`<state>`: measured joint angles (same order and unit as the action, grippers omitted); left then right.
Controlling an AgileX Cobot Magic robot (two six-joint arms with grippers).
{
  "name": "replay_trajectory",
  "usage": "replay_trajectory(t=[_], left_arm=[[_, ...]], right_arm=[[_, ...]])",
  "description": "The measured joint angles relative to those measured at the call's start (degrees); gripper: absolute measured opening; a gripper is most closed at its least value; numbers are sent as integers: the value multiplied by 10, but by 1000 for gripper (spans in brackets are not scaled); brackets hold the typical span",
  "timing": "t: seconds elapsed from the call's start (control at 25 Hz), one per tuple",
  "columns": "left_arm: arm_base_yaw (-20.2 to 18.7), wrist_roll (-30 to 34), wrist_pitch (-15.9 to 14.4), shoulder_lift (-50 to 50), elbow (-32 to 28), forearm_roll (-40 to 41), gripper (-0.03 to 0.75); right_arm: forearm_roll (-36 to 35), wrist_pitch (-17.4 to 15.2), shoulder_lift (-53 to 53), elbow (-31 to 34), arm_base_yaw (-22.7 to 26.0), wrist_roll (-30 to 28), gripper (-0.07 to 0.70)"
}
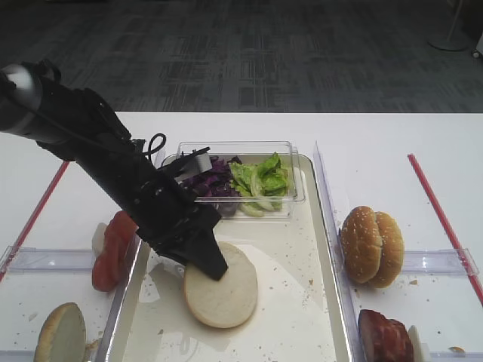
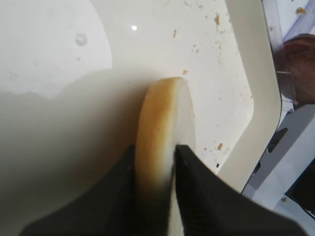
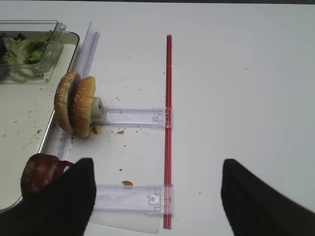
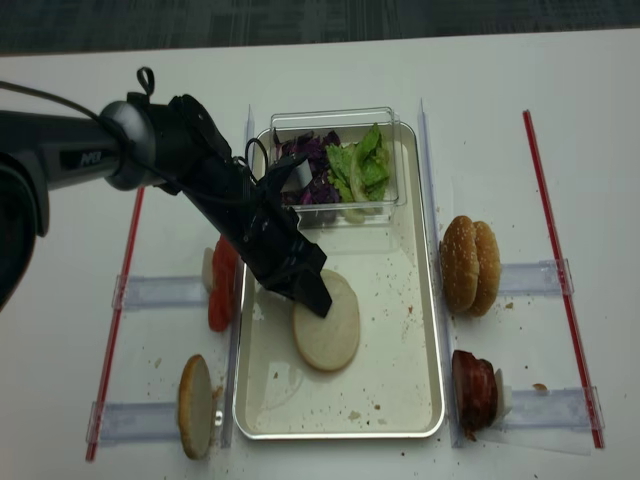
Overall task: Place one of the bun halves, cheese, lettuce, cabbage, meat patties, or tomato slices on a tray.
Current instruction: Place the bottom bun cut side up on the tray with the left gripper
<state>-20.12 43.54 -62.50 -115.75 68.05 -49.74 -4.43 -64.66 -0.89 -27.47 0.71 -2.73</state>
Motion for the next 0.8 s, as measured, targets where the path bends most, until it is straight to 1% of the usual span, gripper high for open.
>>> replay_trajectory(t=[0.28,0.44,0.56,0.64,0.8], left_arm=[[0,0,12,0,0,1,242],[0,0,29,0,0,8,326],[0,0,38,0,0,17,372],[0,-1,43,0,0,22,391],[0,-1,52,0,0,30,401]], right_arm=[[0,0,0,0,0,0,552],[0,0,0,0,0,0,552],[0,0,0,0,0,0,552],[0,0,0,0,0,0,552],[0,0,0,0,0,0,552]])
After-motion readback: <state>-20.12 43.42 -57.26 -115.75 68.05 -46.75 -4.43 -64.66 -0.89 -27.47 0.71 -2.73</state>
